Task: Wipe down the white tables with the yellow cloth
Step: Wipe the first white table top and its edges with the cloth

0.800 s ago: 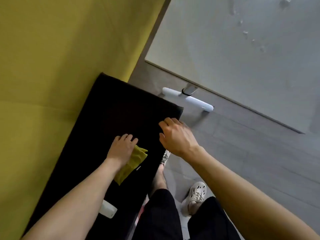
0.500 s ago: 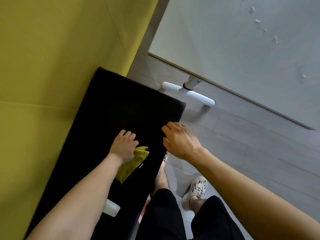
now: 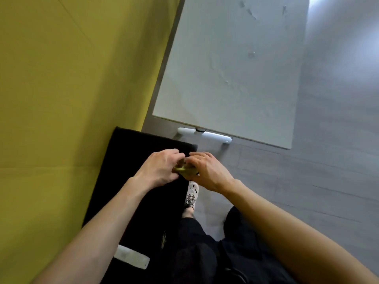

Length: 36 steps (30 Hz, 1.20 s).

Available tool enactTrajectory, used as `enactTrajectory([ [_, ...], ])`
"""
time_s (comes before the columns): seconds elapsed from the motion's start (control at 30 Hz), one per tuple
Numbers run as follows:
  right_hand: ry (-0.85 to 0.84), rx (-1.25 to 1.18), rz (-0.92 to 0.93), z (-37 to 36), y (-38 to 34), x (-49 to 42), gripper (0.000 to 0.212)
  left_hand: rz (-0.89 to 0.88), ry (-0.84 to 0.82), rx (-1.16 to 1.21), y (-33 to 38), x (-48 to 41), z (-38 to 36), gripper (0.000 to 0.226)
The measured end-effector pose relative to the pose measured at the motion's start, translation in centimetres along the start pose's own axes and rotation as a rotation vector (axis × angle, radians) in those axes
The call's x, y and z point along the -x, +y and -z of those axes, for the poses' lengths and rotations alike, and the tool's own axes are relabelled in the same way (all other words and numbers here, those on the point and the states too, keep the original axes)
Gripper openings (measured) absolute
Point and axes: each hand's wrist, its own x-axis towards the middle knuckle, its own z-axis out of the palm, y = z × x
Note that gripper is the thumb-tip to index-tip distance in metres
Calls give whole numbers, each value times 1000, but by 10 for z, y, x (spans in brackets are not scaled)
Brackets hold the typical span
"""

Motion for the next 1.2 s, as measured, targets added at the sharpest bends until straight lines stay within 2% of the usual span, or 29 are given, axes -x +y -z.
enactTrajectory([
  [0.03, 41, -36, -32, 14, 3, 7, 26, -12, 10, 25, 9, -9, 13, 33],
  [0.07, 58, -70, -75, 28, 6, 14, 11, -20, 19, 56, 18, -19, 25, 33],
  [0.1, 72, -94, -117, 42, 8, 22, 6, -29, 25, 88, 27, -28, 37, 33],
  [0.23, 209, -123, -166, 107, 29, 37, 20, -106, 111, 116, 71, -72, 85, 34],
  [0.4, 546, -112, -138, 198, 71, 44, 31, -273, 490, 14, 129, -121, 135, 32],
  [0.47, 648, -56, -130, 212, 88, 51, 27, -303, 531, 1, 146, -132, 138, 32],
  [0.53, 645, 9, -119, 206, 111, 59, 23, -291, 476, 6, 150, -141, 126, 34],
  [0.6, 502, 29, -152, 186, 139, 66, 20, -201, 372, 3, 142, -147, 104, 35],
  [0.67, 367, 12, -253, 163, 162, 70, 28, -69, 308, -56, 128, -152, 82, 38],
  [0.73, 377, -15, -338, 147, 176, 62, 36, 83, 261, -109, 111, -160, 65, 52],
  [0.8, 448, 11, -380, 139, 184, 38, 45, 247, 190, -165, 93, -176, 55, 96],
  [0.87, 422, 63, -396, 132, 187, 2, 69, 410, 80, -192, 76, -196, 53, 150],
  [0.93, 322, 159, -411, 116, 186, -33, 95, 549, -30, -131, 58, -214, 48, 177],
  [1.0, 238, 284, -436, 93, 182, -51, 105, 620, -142, -62, 43, -225, 39, 186],
  [1.07, 226, 336, -434, 82, 182, -49, 104, 621, -216, -34, 35, -228, 30, 189],
  [1.2, 222, 354, -333, 94, 210, -8, 95, 595, -185, 20, 31, -224, 31, 189],
])
